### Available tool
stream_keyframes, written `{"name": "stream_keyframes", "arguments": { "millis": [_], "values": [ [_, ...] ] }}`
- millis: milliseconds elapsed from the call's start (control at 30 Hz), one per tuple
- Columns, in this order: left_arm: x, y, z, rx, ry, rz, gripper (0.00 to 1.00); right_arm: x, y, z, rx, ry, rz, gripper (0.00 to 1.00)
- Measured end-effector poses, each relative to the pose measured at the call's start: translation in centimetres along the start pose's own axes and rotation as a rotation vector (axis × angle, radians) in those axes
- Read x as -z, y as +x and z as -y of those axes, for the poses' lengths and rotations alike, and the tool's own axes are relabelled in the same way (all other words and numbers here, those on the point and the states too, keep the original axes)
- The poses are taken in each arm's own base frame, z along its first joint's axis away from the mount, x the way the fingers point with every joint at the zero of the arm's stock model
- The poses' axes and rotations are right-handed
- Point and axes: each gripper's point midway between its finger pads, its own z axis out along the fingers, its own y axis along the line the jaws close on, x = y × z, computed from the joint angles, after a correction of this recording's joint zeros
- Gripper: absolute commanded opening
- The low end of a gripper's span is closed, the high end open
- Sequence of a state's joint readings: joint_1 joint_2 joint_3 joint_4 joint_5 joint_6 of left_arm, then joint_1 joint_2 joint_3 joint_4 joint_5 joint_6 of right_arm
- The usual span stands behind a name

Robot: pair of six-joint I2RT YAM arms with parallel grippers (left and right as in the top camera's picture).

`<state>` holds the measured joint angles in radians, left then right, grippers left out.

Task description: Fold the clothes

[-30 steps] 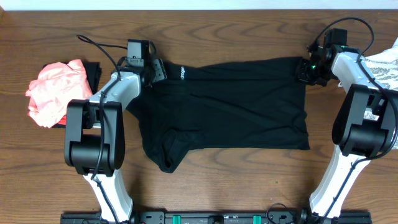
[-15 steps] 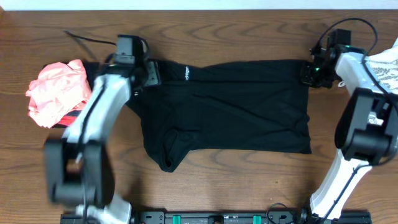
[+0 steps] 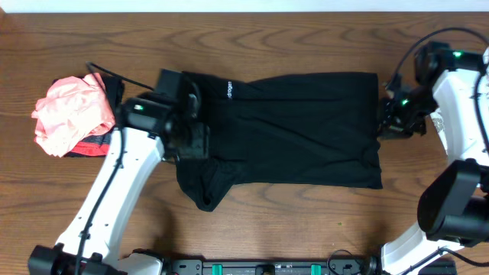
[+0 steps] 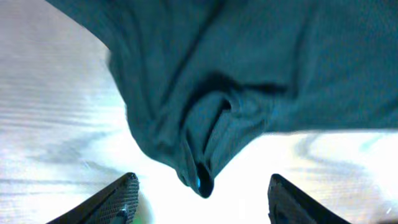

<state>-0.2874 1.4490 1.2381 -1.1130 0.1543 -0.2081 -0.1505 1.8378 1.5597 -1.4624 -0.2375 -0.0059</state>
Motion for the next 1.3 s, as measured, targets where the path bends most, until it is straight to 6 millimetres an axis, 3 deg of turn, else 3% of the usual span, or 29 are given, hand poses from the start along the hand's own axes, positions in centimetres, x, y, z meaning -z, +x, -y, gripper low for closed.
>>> {"name": "stream_keyframes", "arguments": {
  "millis": [100, 267, 400, 467, 667, 733, 833, 1000, 1100, 1300],
  "values": [
    [-1.0, 1.5, 0.3, -0.022, -0.007, -0.051, 0.67, -1.6, 1.4, -0.1, 0.007, 0.019, -0.067, 0.14],
    [-2.1, 2.8, -0.2, -0.014, -0.020, -0.096, 0.67, -4.4, 3.1, 0.2, 0.017, 0.046, -0.100, 0.14],
    [-3.2, 4.0, -0.7, -0.010, -0.032, -0.135, 0.67, -5.3, 4.6, -0.1, 0.021, 0.059, -0.005, 0.18],
    [-4.0, 4.7, -0.8, -0.007, -0.029, -0.154, 0.67, -4.7, 4.8, -0.3, 0.017, 0.054, 0.091, 0.22],
    [-6.3, 5.6, -0.6, 0.002, 0.007, -0.165, 0.72, -2.7, 4.4, -0.7, 0.030, 0.029, 0.348, 0.20],
    [-7.1, 5.4, -0.5, 0.001, 0.020, -0.147, 0.73, -3.3, 4.2, -0.6, 0.022, 0.025, 0.365, 0.21],
    [-8.0, 5.6, -0.4, 0.003, 0.038, -0.139, 0.75, -5.1, 4.1, -0.1, -0.001, 0.021, 0.365, 0.37],
    [-8.7, 6.5, -0.1, 0.012, 0.069, -0.164, 0.76, -8.2, 4.4, 0.8, -0.031, 0.026, 0.352, 0.44],
    [-8.8, 6.5, 0.1, 0.013, 0.081, -0.162, 0.77, -9.2, 4.7, 1.3, -0.043, 0.036, 0.349, 0.44],
    [-9.1, 5.4, 0.6, 0.005, 0.108, -0.113, 0.77, -9.1, 4.4, 2.4, -0.060, 0.099, 0.369, 0.41]
  ]
}}
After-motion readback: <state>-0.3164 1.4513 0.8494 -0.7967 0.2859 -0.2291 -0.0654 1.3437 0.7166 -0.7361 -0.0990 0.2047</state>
